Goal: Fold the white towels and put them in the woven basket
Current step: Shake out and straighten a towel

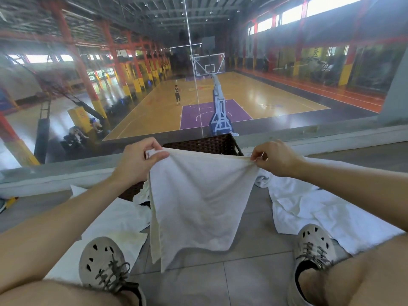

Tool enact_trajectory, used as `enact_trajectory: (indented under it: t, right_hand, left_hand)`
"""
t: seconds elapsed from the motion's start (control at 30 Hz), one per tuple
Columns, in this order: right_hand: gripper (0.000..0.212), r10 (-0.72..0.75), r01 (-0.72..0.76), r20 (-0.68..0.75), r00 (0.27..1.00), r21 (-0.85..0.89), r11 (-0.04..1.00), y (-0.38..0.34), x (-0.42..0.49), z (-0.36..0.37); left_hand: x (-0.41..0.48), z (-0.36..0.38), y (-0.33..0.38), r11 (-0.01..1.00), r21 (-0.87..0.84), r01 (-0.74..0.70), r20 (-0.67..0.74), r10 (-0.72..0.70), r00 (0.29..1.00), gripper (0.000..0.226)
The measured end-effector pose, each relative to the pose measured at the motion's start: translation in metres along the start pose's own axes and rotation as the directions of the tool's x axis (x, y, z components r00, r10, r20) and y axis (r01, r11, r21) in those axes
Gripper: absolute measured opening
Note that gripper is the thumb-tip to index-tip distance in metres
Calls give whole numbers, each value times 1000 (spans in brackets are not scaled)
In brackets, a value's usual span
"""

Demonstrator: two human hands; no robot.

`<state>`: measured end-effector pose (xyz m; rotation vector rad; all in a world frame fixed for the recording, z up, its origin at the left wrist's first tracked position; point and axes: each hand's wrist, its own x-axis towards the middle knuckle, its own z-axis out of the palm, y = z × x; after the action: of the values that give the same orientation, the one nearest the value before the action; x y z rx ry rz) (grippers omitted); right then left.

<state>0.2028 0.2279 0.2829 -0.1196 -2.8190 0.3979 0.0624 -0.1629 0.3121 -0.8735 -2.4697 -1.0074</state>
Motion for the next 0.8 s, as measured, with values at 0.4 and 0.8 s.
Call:
enact_trajectory:
  t: [0.4, 0.8]
  right_hand:
    - [20, 47, -53, 94, 994, 70, 996, 1, 3, 8]
    - [71, 171, -171, 257, 951, -24, 985, -43, -4, 28]
  left_hand:
    - [0, -1, -3, 984, -150, 99, -29, -105, 994, 22]
    - [3, 20, 39, 992, -118, -53, 143, 70, 987, 36]
